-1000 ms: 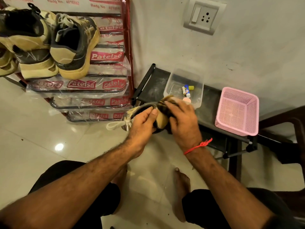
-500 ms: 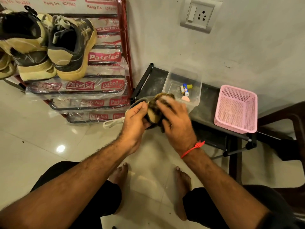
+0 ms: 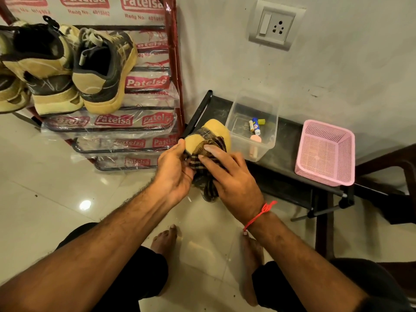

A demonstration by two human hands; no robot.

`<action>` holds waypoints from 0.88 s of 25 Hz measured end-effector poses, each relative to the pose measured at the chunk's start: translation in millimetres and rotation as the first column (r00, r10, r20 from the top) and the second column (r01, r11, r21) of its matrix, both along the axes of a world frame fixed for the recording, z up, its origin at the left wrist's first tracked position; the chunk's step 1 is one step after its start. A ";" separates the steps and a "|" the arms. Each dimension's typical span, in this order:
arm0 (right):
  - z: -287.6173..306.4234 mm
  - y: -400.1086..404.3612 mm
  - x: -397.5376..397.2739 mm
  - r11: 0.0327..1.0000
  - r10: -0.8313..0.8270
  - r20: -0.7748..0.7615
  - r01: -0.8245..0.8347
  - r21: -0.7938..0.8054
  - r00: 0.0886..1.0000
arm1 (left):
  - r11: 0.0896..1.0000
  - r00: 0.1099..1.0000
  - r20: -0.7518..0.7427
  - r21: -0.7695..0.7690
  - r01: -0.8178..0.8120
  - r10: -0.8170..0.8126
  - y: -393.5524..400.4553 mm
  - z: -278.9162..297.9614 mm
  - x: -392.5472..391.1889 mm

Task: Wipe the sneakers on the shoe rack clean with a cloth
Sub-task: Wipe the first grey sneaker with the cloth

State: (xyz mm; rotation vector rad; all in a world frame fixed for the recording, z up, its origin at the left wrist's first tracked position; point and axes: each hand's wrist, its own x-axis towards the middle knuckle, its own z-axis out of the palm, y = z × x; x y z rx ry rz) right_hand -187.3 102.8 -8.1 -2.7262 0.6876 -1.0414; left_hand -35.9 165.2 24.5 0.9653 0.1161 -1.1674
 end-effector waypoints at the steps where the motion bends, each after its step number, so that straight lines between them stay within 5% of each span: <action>1: 1.2 -3.0 -0.5 0.999 -0.024 0.015 0.024 0.021 1.000 | 1.000 1.000 -0.016 0.003 -0.005 0.005 -0.6 0.4 0.2; 10: 0.6 -0.8 1.0 0.999 -0.022 0.023 0.021 0.045 1.000 | 0.999 0.997 -0.071 0.030 0.021 -0.019 0.4 -1.6 3.4; 16: 13.6 -30.8 -15.7 0.995 -0.079 -0.040 0.081 0.057 0.996 | 0.971 0.926 0.338 0.216 0.098 -0.169 1.8 2.7 -8.4; 19: 21.0 -16.4 -14.8 0.992 0.099 -0.141 -0.087 0.091 0.985 | 0.910 0.784 0.542 0.409 0.069 -0.303 8.4 4.8 -1.0; 22: 30.2 -2.1 -7.3 0.946 0.261 -0.142 -0.224 0.234 0.955 | 0.865 0.748 0.566 0.501 0.023 -0.347 15.7 9.8 10.7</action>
